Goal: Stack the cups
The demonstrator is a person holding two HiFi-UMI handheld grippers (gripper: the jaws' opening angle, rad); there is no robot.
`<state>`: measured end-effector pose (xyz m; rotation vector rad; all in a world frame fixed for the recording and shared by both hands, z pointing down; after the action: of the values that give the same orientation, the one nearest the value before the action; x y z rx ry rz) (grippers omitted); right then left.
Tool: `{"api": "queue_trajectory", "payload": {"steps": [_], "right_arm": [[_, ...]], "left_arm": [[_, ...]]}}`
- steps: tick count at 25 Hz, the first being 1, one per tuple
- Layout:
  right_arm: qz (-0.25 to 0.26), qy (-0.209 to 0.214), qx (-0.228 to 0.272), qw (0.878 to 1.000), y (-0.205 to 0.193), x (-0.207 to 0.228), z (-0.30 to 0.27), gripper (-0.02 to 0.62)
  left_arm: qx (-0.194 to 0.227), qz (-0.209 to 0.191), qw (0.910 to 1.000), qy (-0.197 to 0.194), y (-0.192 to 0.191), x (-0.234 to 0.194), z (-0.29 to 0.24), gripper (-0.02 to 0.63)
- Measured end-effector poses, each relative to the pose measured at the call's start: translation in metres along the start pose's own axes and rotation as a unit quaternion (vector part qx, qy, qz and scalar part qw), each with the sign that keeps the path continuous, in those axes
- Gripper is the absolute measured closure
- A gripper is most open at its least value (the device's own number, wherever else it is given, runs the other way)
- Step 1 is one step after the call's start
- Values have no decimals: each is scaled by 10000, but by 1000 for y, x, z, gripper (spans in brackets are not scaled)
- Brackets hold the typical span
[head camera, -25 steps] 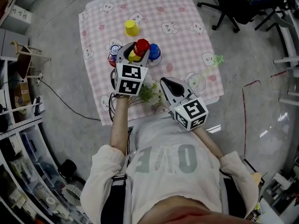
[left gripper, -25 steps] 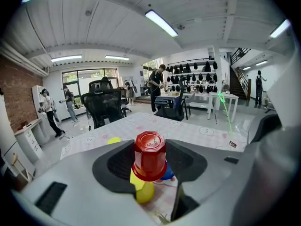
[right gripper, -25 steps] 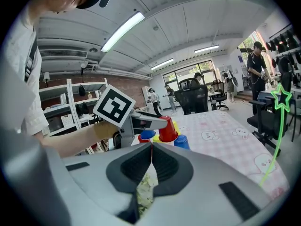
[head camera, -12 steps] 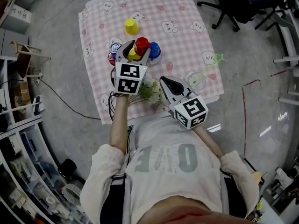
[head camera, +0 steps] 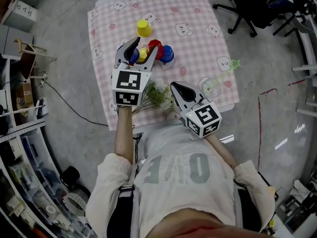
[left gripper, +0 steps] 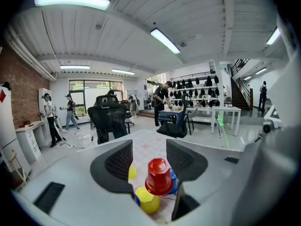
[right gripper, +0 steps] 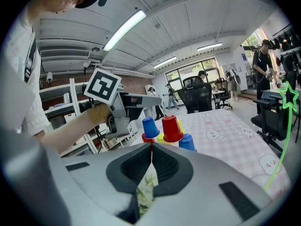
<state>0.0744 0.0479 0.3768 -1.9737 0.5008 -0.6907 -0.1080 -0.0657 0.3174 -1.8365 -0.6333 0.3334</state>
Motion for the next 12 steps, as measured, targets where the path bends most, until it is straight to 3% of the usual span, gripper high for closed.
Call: {"api": "queue_trajectory", "payload": {"steps": [4,6,9,12], "right_arm": [[56,153,-61,9998,3,-6,-5,566],[77,214,-89,9997,2,-9,-6,566],[84,254,-124,9996,-2,-10,-8,566],[63,237,-153,9996,-3,-7,-10,566]], "left_arm": [[231,-165,9982,534,17,-37,9,385],[359,-20,9975,615,21,-55,12,385],[548,288,9974,366,25,-80,8,385],[327,248,9989,-212,25,-105,-14,385]]}}
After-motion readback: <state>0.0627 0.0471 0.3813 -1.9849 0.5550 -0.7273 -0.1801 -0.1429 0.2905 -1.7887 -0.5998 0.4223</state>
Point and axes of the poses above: the fingertips, and each gripper's own axes: z backward along the fingers, x to its right, y out of its top, the point moved 10 cm from there along z, backward along the fingers, and after that the axes turned 2 degrees about -y, right-handed, at the moved point
